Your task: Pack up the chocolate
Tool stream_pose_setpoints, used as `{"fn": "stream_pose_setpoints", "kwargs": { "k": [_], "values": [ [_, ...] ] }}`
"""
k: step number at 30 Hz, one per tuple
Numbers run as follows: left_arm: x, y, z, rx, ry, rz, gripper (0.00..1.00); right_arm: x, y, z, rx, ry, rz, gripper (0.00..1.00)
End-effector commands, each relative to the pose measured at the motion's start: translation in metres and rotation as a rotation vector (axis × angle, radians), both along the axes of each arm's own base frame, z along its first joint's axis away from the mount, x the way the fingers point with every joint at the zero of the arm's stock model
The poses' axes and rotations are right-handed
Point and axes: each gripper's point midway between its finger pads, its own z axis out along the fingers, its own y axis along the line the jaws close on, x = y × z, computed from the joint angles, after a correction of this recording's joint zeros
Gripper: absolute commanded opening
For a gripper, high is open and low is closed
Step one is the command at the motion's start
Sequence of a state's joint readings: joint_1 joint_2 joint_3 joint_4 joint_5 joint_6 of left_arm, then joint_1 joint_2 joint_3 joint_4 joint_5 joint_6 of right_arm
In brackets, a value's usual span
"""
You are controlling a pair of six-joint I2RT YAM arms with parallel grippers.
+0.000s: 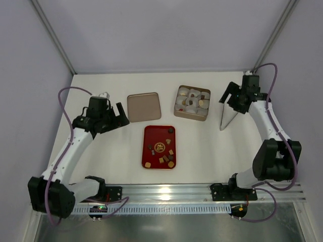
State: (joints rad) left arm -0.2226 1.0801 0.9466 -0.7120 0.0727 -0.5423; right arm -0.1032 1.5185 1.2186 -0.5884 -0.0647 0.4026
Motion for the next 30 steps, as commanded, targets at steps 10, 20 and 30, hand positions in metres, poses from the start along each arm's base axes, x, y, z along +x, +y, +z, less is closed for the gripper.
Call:
{"fn": "stream_pose_setpoints", "kwargs": {
  "k": [10, 20, 30],
  "values": [
    [0.171, -0.010, -0.048, 0.166, 0.040, 0.051, 0.73, -0.006, 0.169, 0.115, 0.089, -0.300, 0.434, 0.80],
    [0.241, -0.013, -0.102, 0.283, 0.126, 0.014, 0.54, -0.009, 0.206, 0.100, 0.114, -0.269, 0.570, 0.78],
    [0.214, 0.001, -0.142, 0.344, 0.235, -0.005, 0.45, -0.012, 0.220, 0.080, 0.111, -0.216, 0.613, 0.77]
  ]
}}
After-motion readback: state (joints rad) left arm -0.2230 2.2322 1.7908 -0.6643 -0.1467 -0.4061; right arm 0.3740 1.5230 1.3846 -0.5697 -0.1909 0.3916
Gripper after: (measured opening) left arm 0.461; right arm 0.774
